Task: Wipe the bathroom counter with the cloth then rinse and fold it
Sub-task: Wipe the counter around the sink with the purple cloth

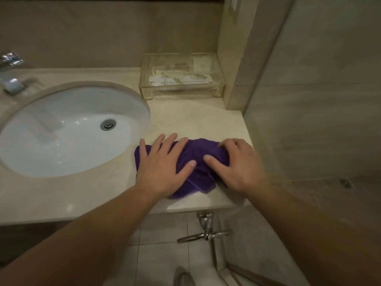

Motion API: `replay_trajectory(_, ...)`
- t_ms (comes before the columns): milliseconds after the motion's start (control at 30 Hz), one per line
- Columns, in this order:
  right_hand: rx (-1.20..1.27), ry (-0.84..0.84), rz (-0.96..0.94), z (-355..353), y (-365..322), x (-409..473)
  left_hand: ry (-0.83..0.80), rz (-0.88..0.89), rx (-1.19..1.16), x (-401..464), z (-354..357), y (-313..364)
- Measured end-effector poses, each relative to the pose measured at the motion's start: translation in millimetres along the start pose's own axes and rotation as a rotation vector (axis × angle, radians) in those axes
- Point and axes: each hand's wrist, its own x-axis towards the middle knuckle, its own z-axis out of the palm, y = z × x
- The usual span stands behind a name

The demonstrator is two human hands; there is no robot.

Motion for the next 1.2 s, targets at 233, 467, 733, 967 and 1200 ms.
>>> replay_trajectory(233,-0.049,0.063,-0.017,29.5,-3.8,3.0,-0.018,0.112,0.117,11.8,14.1,-4.1)
replay_trajectory(467,-0.008,0.074,-0.11,26.6,-9.2,82.7,-0.022,0.045,0.072,79.4,2.7,-20.0)
replay_trajectory(733,0.034,0.147,-0.11,37.7,-21.0,167.4,0.033,0.024,0.043,154.9,-0.1,-43.3)
replay_trajectory(967,0.023,0.239,-0.057,45.6,-31.6,206.0,0.113,-0.094,0.117,190.8,6.2,-44.0)
replay_trajectory(1200,-0.01,0.302,0.05,43.0,-44.5,209.1,0.151,-0.204,0.117,199.3,8.3,-33.9)
